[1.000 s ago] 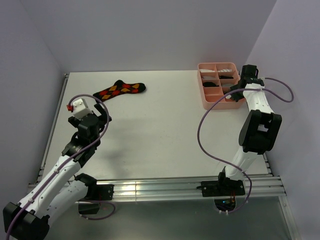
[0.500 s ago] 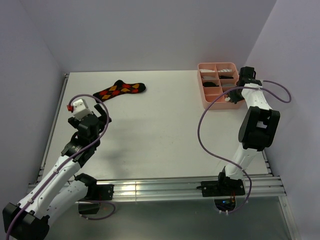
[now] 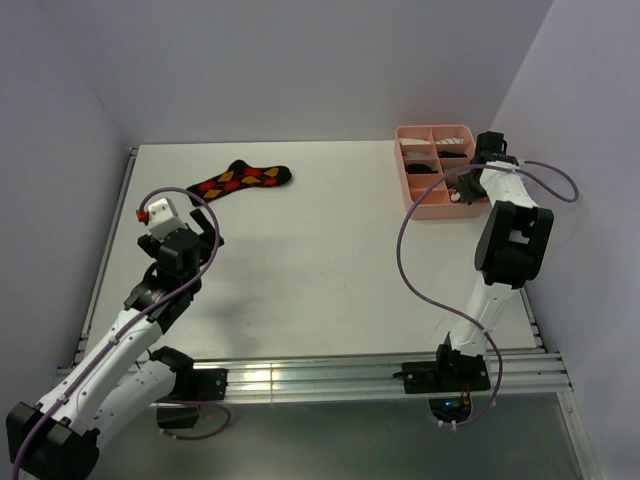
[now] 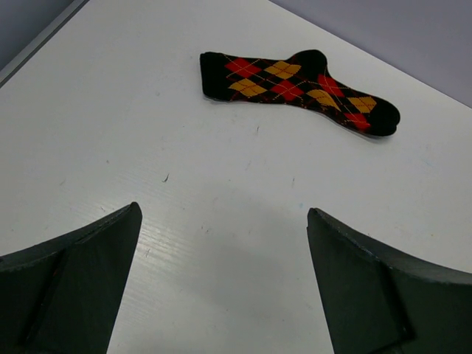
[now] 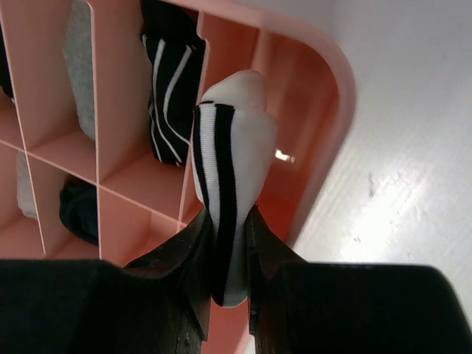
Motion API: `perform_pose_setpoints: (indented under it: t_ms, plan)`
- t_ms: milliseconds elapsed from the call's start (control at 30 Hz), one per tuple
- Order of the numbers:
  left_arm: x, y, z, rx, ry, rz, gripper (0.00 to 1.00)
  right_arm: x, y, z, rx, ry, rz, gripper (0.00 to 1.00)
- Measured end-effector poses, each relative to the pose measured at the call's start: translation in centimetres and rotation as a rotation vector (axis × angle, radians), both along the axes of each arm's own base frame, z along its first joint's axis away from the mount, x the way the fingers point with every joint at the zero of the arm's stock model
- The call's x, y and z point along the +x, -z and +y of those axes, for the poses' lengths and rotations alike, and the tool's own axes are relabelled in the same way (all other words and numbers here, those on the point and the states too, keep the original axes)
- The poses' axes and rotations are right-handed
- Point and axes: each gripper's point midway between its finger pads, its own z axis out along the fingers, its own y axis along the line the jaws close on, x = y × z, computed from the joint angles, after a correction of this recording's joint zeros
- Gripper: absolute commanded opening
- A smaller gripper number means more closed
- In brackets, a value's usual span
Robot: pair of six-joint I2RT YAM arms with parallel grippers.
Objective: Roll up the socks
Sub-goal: Place the sock in the storage box.
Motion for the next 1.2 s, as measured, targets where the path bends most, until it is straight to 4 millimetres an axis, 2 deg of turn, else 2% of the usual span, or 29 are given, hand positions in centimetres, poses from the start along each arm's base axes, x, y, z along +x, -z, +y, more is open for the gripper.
perform_pose_setpoints:
  t_ms: [167, 200, 267, 300, 467, 567, 900, 1000, 1100, 1200]
  plan:
    - [0.1, 0.2, -0.1, 0.004, 0.001, 0.008, 0.99, 1.2, 0.3, -0.7, -0.015, 0.023, -0.003, 0.12]
    - [0.1, 0.2, 0.0, 0.004, 0.001, 0.008, 1.00, 1.2, 0.3, -0.8, -0.018, 0.028, -0.003, 0.22]
    - [0.1, 0.3, -0.1, 0.006, 0.001, 0.010, 0.99, 1.2, 0.2, -1.0, -0.024, 0.038, -0.003, 0.28]
    - [0.1, 0.4, -0.1, 0.007, 0.001, 0.013, 0.99, 1.2, 0.2, -1.0, -0.026, 0.042, -0.004, 0.35]
    - [0.2, 0.7, -0.1, 0.014, 0.002, 0.025, 0.99, 1.1, 0.2, -1.3, -0.039, 0.059, -0.001, 0.43]
    - [0.2, 0.7, -0.1, 0.016, 0.002, 0.025, 0.99, 0.8, 0.3, -1.5, -0.049, 0.065, 0.010, 0.52]
    - [0.3, 0.7, -0.3, 0.029, 0.018, 0.026, 0.99, 1.1, -0.1, -1.7, -0.060, 0.062, 0.000, 0.59]
    - [0.6, 0.7, -0.7, 0.030, 0.037, 0.030, 0.99, 1.1, -1.2, -1.4, -0.066, 0.037, -0.016, 0.66]
    - [1.4, 0.9, -1.4, 0.043, 0.061, 0.054, 0.99, 1.1, -3.7, -0.7, -0.081, -0.013, -0.064, 0.73]
    - [2.5, 0.7, -2.4, 0.041, 0.088, 0.072, 1.00, 0.3, -8.2, 1.0, -0.128, -0.103, -0.161, 0.76]
